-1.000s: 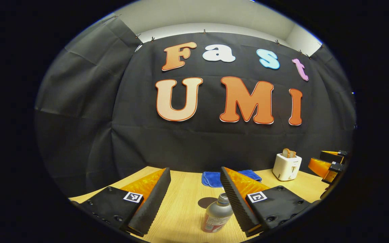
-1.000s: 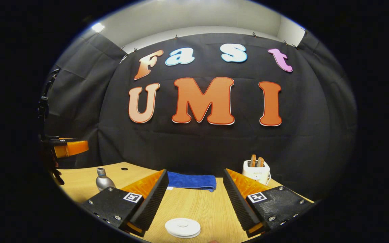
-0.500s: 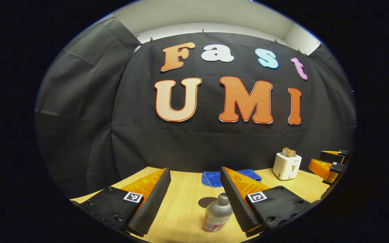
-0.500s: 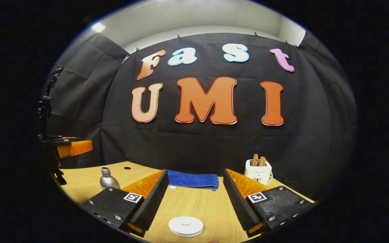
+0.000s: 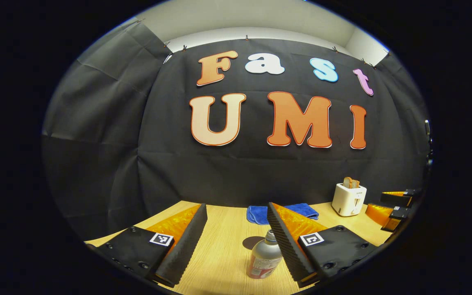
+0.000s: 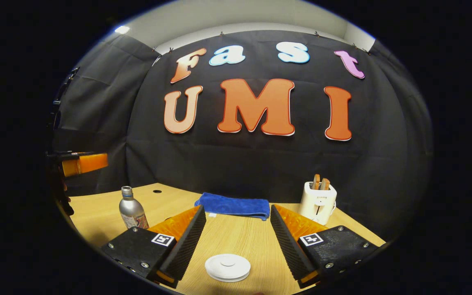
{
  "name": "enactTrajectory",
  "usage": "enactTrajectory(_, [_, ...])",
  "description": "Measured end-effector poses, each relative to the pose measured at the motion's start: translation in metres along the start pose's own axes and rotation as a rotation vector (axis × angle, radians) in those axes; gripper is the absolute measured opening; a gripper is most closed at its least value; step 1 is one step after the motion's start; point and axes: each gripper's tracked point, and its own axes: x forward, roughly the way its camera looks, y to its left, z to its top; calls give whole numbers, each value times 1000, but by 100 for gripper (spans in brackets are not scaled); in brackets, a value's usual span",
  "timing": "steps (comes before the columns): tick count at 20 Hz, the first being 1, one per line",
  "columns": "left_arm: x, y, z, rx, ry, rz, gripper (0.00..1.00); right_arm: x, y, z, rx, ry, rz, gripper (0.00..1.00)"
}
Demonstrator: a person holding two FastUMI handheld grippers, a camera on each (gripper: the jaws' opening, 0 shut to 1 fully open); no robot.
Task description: Open the teacup lid with one hand, grasp the water bottle and pour water into the teacup with the other hand; after pouring, place the water bottle on the coaster and then close the teacup lid.
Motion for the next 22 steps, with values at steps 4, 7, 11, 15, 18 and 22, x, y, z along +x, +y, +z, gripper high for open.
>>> enactTrajectory(4, [-1,2,-6,-4,13,3,96,8,8,-31,11,66,33,92])
enactTrajectory(7, [0,3,-14,-6,29,0,96,14,11,-63,-11,141,43,83])
enactTrajectory(11, [0,6,-21,-13,47,9,96,19,16,-93,-65,195,54,73])
enactTrajectory(15, [1,7,-32,-1,62,15,96,21,18,-116,-67,252,48,63])
enactTrajectory(18, [2,6,-35,8,70,17,96,22,21,-123,-24,273,66,62])
enactTrajectory(22, [2,6,-40,1,83,14,96,25,20,-127,22,273,65,49])
